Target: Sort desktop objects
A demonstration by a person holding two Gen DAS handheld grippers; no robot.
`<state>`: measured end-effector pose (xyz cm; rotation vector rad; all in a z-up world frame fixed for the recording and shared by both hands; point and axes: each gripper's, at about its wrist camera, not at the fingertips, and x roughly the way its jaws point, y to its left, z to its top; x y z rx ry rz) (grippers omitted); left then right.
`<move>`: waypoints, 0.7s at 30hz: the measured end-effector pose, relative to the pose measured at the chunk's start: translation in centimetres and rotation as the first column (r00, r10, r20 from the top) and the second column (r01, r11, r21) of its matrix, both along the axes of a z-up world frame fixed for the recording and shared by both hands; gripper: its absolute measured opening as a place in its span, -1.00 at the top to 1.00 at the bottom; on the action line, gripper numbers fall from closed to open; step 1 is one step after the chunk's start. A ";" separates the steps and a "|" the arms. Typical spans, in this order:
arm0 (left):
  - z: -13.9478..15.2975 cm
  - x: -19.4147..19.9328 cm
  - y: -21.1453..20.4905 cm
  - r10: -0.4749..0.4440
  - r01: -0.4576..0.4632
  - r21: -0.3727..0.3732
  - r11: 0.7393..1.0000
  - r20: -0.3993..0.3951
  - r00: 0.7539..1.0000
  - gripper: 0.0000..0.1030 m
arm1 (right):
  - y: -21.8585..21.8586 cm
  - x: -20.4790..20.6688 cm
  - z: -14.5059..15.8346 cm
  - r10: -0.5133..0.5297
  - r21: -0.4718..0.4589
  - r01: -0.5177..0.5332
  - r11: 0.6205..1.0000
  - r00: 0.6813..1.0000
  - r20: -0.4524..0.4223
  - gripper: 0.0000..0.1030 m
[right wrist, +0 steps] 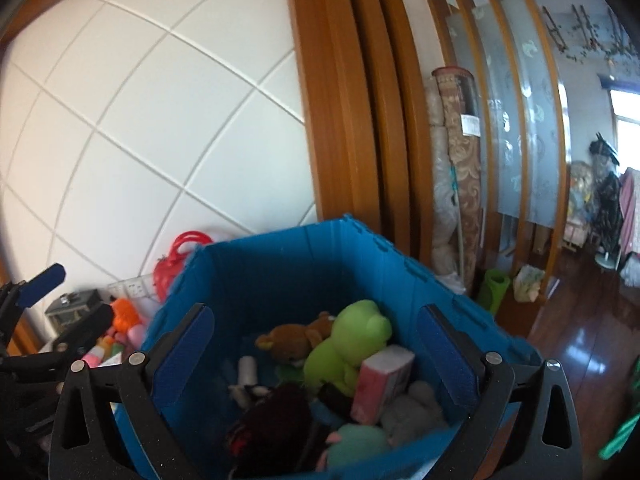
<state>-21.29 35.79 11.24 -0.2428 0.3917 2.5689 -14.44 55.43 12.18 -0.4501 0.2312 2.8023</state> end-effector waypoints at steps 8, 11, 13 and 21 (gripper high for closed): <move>-1.4 6.1 -11.1 0.080 -0.082 0.039 0.996 0.054 0.995 -0.69 | -8.8 6.9 -1.0 0.035 -0.003 -0.035 0.999 0.999 0.017 -1.00; -2.0 8.6 -15.9 0.142 -0.146 0.037 0.989 0.077 0.987 -0.87 | -12.8 10.0 -1.5 0.034 -0.029 -0.033 0.999 0.999 0.024 -1.00; -2.4 10.1 -18.6 0.168 -0.171 0.028 0.985 0.096 0.981 -0.96 | -15.7 11.9 -2.1 0.030 -0.042 -0.028 0.999 0.999 0.034 -1.00; -2.0 14.4 -25.1 0.233 -0.238 0.024 0.971 0.130 0.964 -0.96 | -22.8 17.1 -2.7 0.078 -0.033 -0.076 0.997 0.993 0.087 -1.00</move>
